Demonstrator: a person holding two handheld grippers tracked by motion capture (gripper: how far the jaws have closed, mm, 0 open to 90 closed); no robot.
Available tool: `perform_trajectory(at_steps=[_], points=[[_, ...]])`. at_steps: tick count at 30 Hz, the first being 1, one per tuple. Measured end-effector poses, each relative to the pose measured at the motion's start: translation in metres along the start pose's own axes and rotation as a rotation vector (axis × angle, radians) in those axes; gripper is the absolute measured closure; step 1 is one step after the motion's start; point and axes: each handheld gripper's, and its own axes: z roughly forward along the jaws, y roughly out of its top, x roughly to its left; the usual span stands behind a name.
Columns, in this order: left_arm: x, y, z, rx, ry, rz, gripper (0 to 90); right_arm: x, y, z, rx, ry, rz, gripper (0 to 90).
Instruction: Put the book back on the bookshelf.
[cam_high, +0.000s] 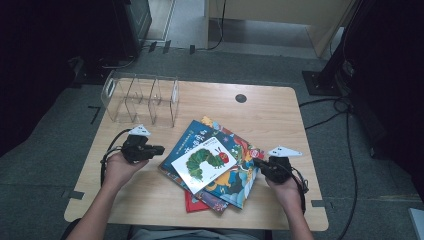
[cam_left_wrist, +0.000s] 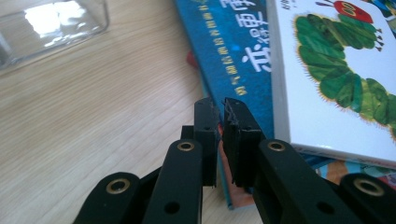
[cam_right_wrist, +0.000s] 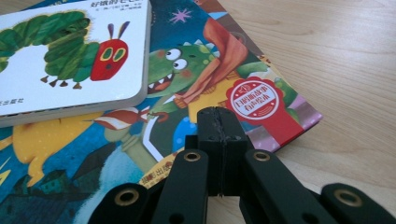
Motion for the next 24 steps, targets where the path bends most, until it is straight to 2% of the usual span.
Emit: perform_trajectory(at_steps=[1, 7, 10, 15, 19, 21, 24], points=[[-0.004, 0.003, 0.002, 0.004, -0.016, 0.016, 84.7, 0.001, 0.0, 0.0, -0.008, 0.007, 0.006, 90.0], [-0.008, 0.008, 0.009, -0.003, -0.07, 0.018, 82.7, 0.016, -0.002, 0.006, 0.004, 0.027, -0.011, 89.9], [-0.012, 0.01, 0.013, 0.012, -0.064, 0.045, 83.0, 0.022, -0.002, 0.008, 0.009, 0.01, -0.05, 89.2], [-0.016, 0.012, 0.017, 0.024, -0.071, 0.06, 83.2, 0.025, -0.001, 0.01, 0.012, 0.054, -0.047, 90.0], [-0.019, 0.011, 0.02, 0.036, -0.085, 0.06, 83.2, 0.031, 0.0, 0.016, 0.02, 0.075, -0.035, 90.0], [-0.02, 0.01, 0.02, 0.035, -0.088, 0.066, 83.0, 0.035, 0.001, 0.018, 0.029, 0.063, -0.039, 90.0], [-0.021, 0.01, 0.02, 0.032, -0.116, 0.047, 83.2, 0.04, 0.003, 0.022, 0.056, 0.104, -0.053, 90.0]])
